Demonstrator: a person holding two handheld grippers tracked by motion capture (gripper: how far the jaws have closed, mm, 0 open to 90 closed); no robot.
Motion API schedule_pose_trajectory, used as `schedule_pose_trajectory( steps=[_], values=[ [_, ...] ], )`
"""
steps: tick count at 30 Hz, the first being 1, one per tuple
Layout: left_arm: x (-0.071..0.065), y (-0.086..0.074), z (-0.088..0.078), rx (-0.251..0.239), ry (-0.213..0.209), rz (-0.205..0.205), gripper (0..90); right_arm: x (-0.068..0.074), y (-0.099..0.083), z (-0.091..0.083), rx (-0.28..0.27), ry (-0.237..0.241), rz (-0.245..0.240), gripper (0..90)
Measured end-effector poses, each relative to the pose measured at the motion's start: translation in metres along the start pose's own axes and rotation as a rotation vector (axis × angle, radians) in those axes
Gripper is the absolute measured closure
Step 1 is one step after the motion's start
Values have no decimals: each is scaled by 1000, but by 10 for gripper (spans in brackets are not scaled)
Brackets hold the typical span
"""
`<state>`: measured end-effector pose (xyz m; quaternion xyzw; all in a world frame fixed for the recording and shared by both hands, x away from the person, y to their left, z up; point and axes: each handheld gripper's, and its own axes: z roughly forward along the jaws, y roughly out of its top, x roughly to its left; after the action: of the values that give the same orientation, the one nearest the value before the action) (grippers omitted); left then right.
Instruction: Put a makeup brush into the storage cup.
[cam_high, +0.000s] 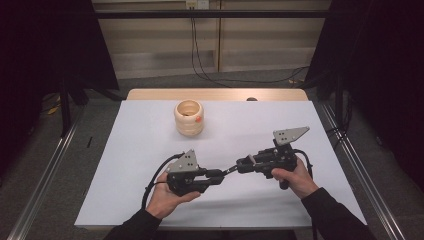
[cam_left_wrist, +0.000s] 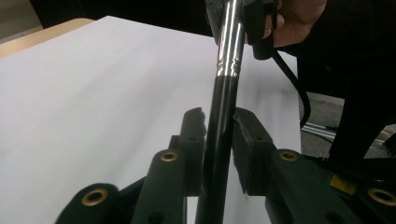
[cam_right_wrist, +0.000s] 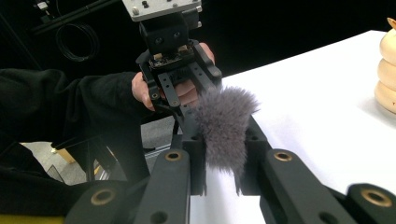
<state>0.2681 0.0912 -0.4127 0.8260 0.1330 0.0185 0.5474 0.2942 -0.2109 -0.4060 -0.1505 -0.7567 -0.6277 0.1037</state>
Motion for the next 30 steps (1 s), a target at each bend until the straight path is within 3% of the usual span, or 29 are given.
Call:
schedule_pose_trajectory(
  steps=[9,11,12,16,18,21,23,30],
  values=[
    [1,0,0,-18,43,-26,425,2,2,0,16,-19,-14,778],
    [1,1,0,-18,66,-30,289,2,3,-1,20,-24,-16,777],
    [1,1,0,-27,55,-37,257,2,3,-2,19,-30,-16,777],
    [3,3,-2,-56,100,-32,96,1,3,-3,27,-40,-16,777],
    [4,3,-2,-58,110,-52,41,1,3,-4,26,-48,-18,778],
    [3,2,-4,-57,135,-50,36,0,4,-4,29,-60,-18,777],
    [1,2,-7,-69,119,-50,31,0,4,-5,33,-74,-20,777],
    [-1,-2,-19,-142,157,-34,20,1,6,-6,51,-85,-24,778]
  ],
)
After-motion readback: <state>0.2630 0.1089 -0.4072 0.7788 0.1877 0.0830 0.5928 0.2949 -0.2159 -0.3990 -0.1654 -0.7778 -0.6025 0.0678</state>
